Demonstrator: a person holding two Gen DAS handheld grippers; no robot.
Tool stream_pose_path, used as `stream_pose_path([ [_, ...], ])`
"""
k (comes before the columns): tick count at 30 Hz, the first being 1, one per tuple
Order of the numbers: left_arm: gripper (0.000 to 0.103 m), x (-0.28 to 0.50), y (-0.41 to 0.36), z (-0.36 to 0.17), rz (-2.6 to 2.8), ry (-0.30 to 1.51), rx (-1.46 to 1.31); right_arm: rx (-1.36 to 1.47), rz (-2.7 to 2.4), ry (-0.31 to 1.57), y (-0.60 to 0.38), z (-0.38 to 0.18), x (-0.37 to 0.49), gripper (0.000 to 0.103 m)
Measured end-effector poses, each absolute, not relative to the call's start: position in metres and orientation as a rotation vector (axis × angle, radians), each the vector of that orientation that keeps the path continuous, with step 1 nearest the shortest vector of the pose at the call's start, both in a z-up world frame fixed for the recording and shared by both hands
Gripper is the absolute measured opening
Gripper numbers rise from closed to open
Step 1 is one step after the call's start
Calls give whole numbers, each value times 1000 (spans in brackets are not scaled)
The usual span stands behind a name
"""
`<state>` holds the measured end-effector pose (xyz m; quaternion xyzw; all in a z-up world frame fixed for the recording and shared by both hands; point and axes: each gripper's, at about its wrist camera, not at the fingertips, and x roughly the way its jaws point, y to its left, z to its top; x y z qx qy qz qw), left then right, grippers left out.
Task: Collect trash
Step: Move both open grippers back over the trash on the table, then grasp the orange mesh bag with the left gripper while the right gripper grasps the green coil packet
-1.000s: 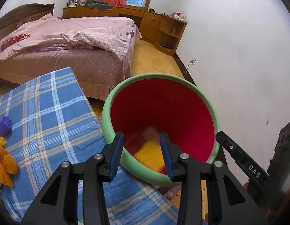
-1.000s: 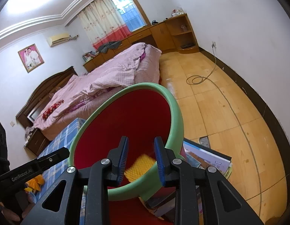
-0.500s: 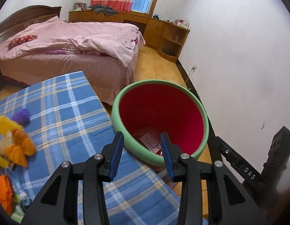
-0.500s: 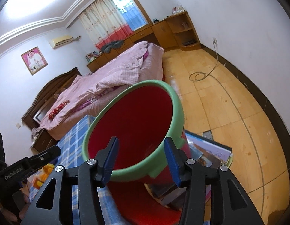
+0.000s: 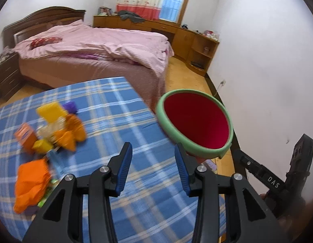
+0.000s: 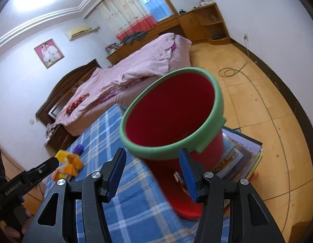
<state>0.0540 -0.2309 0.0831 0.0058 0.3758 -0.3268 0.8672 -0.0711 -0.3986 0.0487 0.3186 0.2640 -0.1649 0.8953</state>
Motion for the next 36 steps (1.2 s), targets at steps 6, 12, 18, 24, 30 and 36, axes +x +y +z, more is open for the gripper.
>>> stream_pose_path([
  [6, 50, 62, -186, 79, -570, 796, -8, 634, -304, 563, -376, 53, -65, 69],
  [12, 52, 76, -141, 66, -446, 809, -23, 583, -285, 577, -354, 57, -55, 71],
  [18, 54, 94, -114, 39, -304, 860, 16, 540, -277, 593, -338, 55, -46, 71],
  [24, 61, 113, -99, 10, -216, 936, 38, 527, -258, 635, -328, 45, -32, 71],
  [30, 65, 121, -85, -7, -173, 969, 24, 496, -233, 662, -318, 41, -20, 71],
  [36, 68, 127, -65, -15, -118, 978, -12, 484, -212, 691, -308, 36, -11, 71],
])
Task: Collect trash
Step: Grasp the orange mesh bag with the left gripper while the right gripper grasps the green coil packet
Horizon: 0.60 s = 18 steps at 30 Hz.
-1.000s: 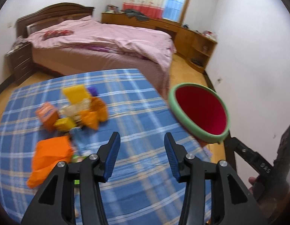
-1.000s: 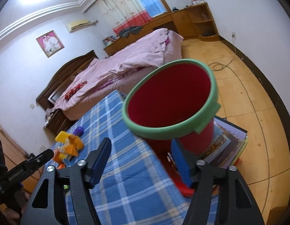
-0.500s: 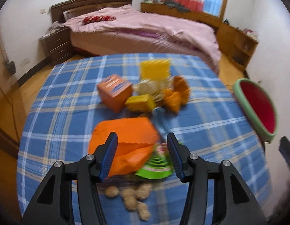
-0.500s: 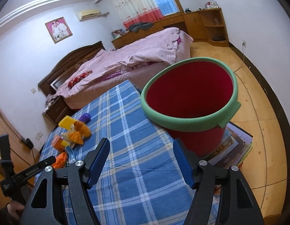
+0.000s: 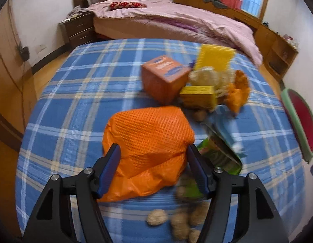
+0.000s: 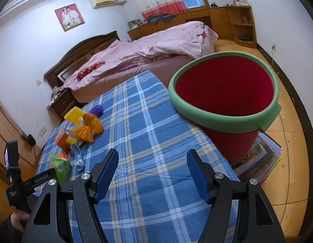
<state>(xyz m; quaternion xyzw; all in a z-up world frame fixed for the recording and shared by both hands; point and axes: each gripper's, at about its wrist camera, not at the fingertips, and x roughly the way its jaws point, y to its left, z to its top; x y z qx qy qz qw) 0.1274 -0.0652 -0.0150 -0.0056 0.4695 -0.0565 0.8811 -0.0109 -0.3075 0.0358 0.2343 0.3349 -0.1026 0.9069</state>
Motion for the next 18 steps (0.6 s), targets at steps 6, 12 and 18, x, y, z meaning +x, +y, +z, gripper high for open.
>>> stream_pose_path([
  [6, 68, 126, -47, -18, -104, 960, -59, 458, -188, 702, -295, 37, -5, 71],
  [12, 44, 126, -30, -17, -116, 936, -112, 418, -141, 719, -277, 39, 8, 71],
  [18, 19, 125, -6, -17, -135, 944, -210, 379, -68, 746, -249, 40, 22, 71],
])
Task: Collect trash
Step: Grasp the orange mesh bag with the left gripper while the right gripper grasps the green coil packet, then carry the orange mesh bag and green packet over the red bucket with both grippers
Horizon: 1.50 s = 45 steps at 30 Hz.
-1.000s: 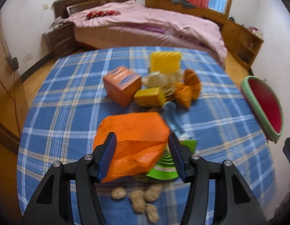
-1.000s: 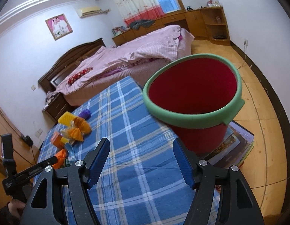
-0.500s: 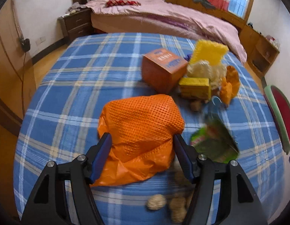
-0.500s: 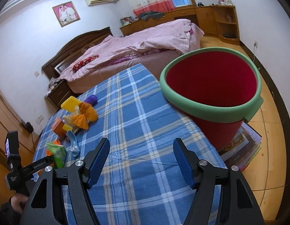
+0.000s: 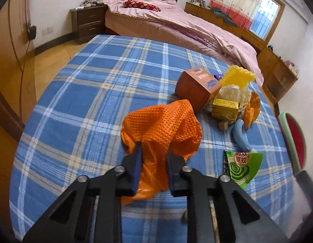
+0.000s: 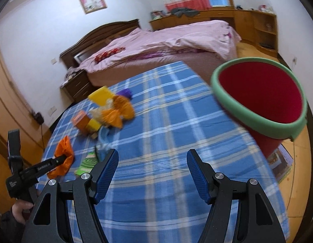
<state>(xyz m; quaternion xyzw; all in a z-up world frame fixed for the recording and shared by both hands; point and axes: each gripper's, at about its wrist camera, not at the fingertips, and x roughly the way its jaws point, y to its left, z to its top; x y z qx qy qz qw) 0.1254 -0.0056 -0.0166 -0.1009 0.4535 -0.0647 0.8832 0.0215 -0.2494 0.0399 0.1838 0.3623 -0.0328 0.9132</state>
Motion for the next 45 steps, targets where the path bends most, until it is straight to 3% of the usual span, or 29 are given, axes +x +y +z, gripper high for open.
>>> stream_pose_path([
  [4, 14, 119, 4, -14, -144, 933, -233, 347, -5, 779, -225, 37, 35, 71],
  [20, 14, 101, 37, -6, -130, 894, -292, 280, 95, 934, -151, 4, 91, 71],
  [33, 14, 72, 44, 8, -165, 846, -306, 119, -22, 906, -118, -2, 102, 71],
  [35, 14, 68, 44, 12, -171, 832, -304, 115, -21, 905, -117, -2, 103, 66],
  [36, 14, 67, 43, 13, -173, 827, -303, 110, -24, 903, -116, -2, 103, 54],
  [45, 14, 56, 35, 24, -210, 797, -283, 180, 21, 883, -130, 7, 89, 47],
])
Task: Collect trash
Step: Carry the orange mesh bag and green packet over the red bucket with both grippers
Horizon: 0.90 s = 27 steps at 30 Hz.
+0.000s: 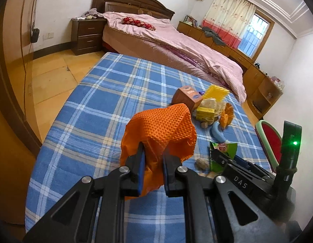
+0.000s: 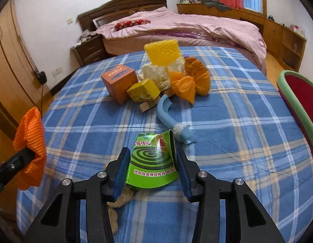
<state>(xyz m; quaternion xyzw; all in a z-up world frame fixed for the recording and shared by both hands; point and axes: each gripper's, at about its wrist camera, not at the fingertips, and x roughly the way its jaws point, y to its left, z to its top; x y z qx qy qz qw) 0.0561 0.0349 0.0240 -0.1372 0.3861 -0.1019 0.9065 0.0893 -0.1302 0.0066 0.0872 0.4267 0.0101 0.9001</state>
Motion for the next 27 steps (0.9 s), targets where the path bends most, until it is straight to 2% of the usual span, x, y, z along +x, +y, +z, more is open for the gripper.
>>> stream_pose_path([
  [14, 14, 49, -16, 56, -344, 751, -209, 297, -65, 721, -194, 59, 42, 47],
  [27, 14, 60, -114, 87, -537, 753, -127, 367, -233, 643, -296, 93, 9, 47],
])
